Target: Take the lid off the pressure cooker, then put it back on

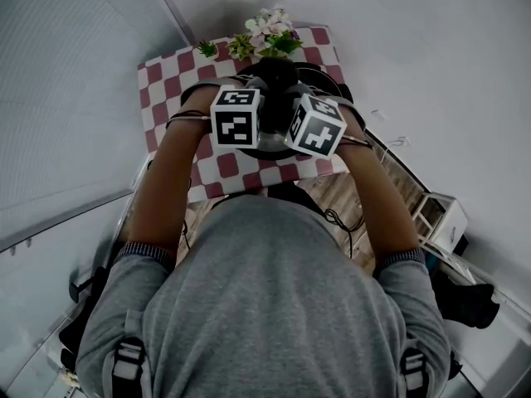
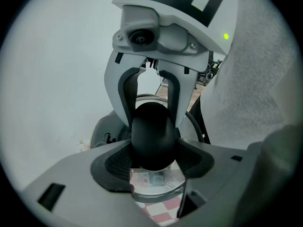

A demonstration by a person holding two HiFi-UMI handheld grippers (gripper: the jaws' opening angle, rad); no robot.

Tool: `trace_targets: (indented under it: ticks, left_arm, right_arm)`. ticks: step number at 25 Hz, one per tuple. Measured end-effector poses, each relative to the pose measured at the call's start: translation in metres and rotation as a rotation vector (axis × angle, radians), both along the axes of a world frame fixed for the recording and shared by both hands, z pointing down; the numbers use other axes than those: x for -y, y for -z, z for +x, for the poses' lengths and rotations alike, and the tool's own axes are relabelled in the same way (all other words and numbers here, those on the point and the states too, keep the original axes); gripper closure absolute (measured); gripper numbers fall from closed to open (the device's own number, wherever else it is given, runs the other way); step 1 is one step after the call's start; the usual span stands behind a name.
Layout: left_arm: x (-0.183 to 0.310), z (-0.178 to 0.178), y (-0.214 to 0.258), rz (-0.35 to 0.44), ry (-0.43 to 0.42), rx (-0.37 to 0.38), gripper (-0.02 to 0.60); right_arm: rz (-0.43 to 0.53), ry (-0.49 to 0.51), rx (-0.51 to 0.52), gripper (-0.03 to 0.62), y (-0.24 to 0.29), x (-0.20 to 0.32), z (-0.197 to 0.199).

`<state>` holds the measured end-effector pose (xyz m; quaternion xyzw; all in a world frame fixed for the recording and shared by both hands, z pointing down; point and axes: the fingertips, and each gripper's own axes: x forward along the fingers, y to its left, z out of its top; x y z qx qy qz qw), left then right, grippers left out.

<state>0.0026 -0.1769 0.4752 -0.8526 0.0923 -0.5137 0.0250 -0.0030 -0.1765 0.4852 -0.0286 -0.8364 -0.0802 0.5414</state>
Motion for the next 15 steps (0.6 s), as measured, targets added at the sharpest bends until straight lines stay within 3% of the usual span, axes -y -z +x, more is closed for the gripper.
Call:
trace_targets:
  ticks: [15]
  left_arm:
    - [0.041, 0.069, -0.017, -0.016, -0.11, -0.006, 0.282]
  right_arm:
    - [-0.021, -0.119, -0.015, 0.301, -0.017, 0.041, 0.069]
